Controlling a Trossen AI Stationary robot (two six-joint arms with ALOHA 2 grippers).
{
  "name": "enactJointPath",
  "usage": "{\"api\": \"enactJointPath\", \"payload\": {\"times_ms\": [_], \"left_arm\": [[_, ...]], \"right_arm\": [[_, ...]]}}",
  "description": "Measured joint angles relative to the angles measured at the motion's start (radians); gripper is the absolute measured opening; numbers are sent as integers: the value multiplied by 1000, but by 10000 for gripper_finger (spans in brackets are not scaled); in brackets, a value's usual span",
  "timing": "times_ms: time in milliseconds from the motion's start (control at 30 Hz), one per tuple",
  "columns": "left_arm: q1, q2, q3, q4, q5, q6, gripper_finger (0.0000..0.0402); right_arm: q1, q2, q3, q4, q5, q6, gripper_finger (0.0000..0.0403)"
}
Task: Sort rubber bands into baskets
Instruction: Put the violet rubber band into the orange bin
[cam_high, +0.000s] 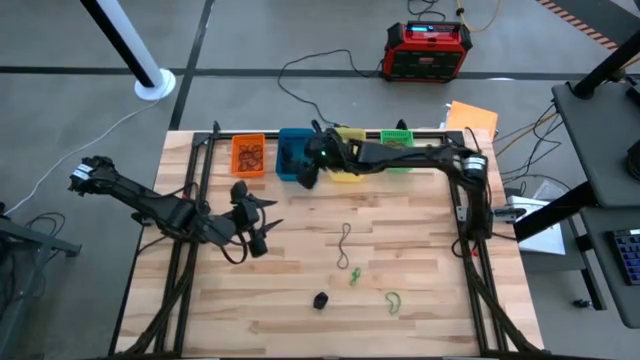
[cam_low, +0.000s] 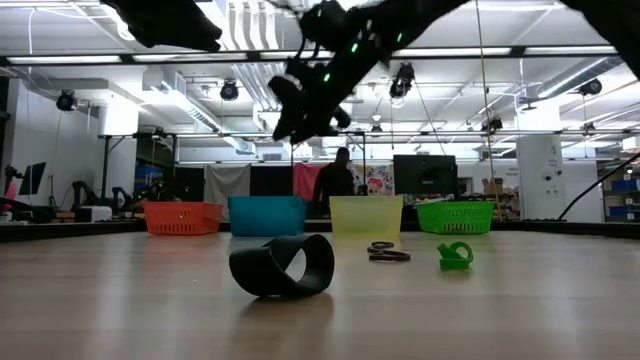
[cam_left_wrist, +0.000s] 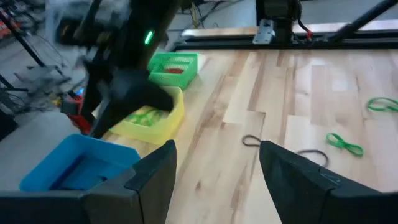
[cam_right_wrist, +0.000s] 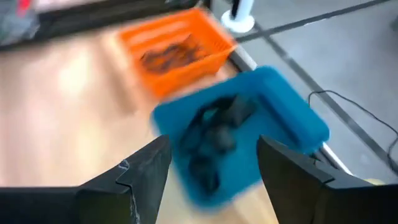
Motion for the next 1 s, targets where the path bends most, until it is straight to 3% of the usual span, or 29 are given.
{"api": "enactJointPath", "payload": {"times_ms": [167,467,800,1000], "left_arm": [[-1,18,-2,-1,93,-29,214],[-6,147,-3,87,168,-30,214],[-10,317,0,229,172,-17,214],[2,453,24,421,268,160,214]], "right_arm": [[99,-144,-74,-155,0,-38,231],[324,-403,-346,-91,0,32,231],[528,-500,-518,-95,7,133,231],[600,-550,-563,9,9,113,231]]}}
